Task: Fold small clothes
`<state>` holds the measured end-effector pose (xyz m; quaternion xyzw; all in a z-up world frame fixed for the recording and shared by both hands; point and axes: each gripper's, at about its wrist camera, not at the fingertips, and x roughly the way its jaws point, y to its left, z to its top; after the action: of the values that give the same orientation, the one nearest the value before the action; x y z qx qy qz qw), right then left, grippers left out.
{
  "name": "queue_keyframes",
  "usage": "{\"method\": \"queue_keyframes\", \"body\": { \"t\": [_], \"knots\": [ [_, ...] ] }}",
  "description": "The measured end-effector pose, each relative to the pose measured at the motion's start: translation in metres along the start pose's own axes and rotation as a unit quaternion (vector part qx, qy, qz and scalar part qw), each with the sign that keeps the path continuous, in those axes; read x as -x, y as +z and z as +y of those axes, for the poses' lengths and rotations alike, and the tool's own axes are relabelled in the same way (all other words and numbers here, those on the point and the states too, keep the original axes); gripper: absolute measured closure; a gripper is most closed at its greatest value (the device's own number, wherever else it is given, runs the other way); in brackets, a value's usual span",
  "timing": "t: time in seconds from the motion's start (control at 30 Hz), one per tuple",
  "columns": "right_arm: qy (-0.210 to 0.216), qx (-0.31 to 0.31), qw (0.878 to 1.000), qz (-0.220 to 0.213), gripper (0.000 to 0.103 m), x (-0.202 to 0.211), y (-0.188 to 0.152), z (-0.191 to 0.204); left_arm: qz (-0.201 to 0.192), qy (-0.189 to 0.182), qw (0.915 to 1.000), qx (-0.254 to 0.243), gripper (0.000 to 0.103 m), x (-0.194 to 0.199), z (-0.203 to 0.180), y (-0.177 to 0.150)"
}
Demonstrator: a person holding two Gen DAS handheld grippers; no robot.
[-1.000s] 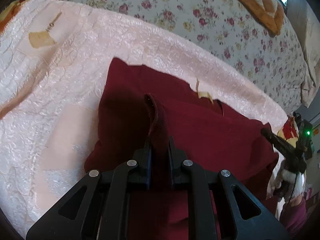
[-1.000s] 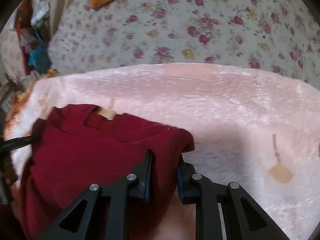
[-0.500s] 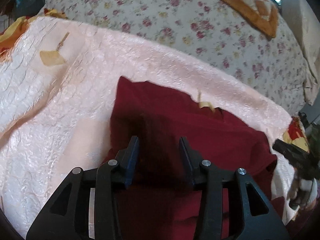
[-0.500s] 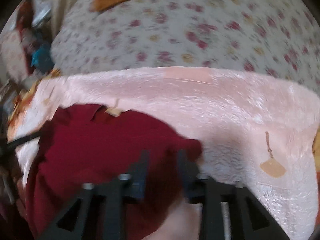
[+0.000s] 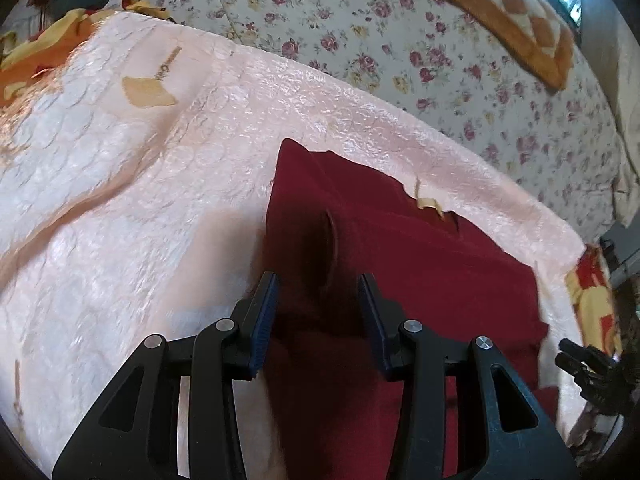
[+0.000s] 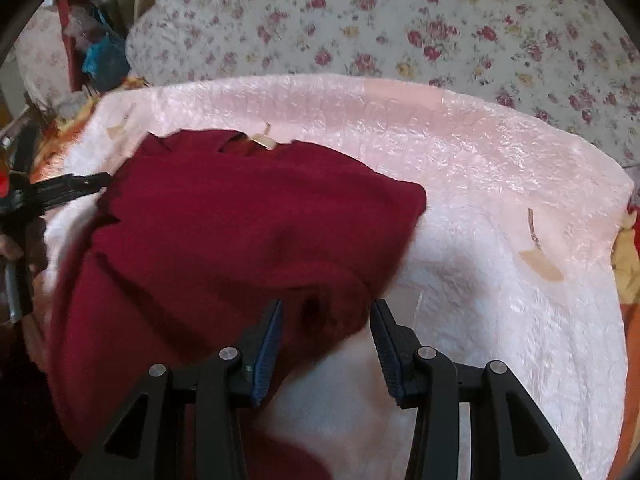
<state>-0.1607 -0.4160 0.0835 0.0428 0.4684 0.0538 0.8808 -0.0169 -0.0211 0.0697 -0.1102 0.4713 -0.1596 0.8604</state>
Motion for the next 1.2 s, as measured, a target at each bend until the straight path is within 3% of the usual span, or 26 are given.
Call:
{"method": "queue_keyframes", "body": {
  "t": [0.03, 0.1, 0.43, 0.5, 0.77, 0.9, 1.0, 1.2],
  "knots": [
    [0.013, -0.007, 1.0, -0.004, 0.059, 0.006, -0.003, 0.001, -0.001, -0.003, 1.0, 0.002, 0.048, 0.005, 0.001, -0.005],
    [0.026, -0.021, 0.999, -0.012, 0.057, 0.017, -0.011, 0.002, 0.002, -0.01, 0.9999, 0.008, 0.044, 0.014, 0.003, -0.019],
    [0.058, -0.043, 0.997, 0.004, 0.057, 0.043, -0.065, 0.005, 0.042, -0.028, 0.9987, -0.013, 0.044, 0.05, -0.001, -0.086],
    [0.049, -0.039, 0.998, 0.012, 0.056, 0.047, -0.075, 0.006, 0.047, -0.03, 0.9983, -0.017, 0.044, 0.057, -0.001, -0.1],
    [0.079, -0.073, 0.994, 0.035, 0.055, 0.037, -0.115, -0.004, 0.072, -0.018, 0.9968, -0.029, 0.044, 0.065, -0.005, -0.138],
    [0.113, -0.05, 0.992, 0.017, 0.087, 0.053, -0.119, 0.011, 0.075, -0.019, 0.9966, -0.025, 0.044, 0.076, -0.006, -0.15],
    [0.115, -0.032, 0.993, 0.014, 0.088, 0.068, -0.125, 0.017, 0.086, -0.029, 0.9958, -0.007, 0.044, 0.083, -0.002, -0.163],
    [0.13, -0.059, 0.99, 0.003, 0.088, 0.066, -0.137, 0.009, 0.111, -0.031, 0.9934, 0.002, 0.044, 0.091, -0.007, -0.188]
  ]
}}
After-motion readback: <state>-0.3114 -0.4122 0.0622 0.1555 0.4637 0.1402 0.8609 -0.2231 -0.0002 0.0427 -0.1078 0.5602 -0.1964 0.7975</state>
